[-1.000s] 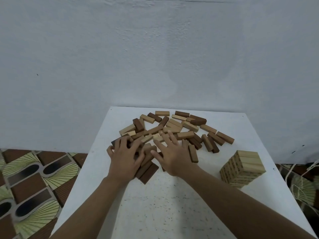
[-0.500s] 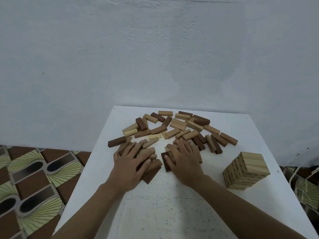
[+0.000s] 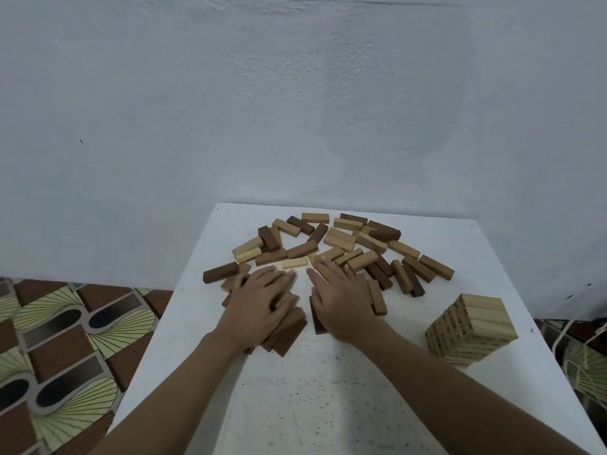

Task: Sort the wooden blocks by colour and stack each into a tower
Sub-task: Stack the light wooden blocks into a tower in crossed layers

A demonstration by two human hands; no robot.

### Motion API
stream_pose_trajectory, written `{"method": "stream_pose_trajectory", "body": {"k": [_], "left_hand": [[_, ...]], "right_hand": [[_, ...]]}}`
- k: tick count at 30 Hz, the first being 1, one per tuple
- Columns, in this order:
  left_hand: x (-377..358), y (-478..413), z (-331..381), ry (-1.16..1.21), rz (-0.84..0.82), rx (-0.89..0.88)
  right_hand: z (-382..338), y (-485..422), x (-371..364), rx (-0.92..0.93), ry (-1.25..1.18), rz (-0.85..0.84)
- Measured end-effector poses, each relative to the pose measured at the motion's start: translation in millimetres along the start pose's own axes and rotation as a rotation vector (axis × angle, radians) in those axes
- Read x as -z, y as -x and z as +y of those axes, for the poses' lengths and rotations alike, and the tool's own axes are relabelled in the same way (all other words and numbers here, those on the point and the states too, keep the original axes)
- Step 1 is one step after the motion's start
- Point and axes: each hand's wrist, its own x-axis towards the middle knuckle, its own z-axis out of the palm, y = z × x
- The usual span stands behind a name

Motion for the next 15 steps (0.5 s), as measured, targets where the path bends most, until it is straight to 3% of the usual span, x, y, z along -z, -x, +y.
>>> {"method": "stream_pose_trajectory", "body": {"k": [5,10,15], "left_hand": [[5,2,-22,0.142,0.165,0.125],[21,-17,-23,0.230,0.149,0.126],[21,-34,10,-0.187,-0.253,-0.042]], "right_hand": [[0,-7,3,-0.137,0.099,0.016],[0,-13,2,-0.130,0.093,-0.093],[-5,-10,-2,-0.085,0.096,-0.004]]}}
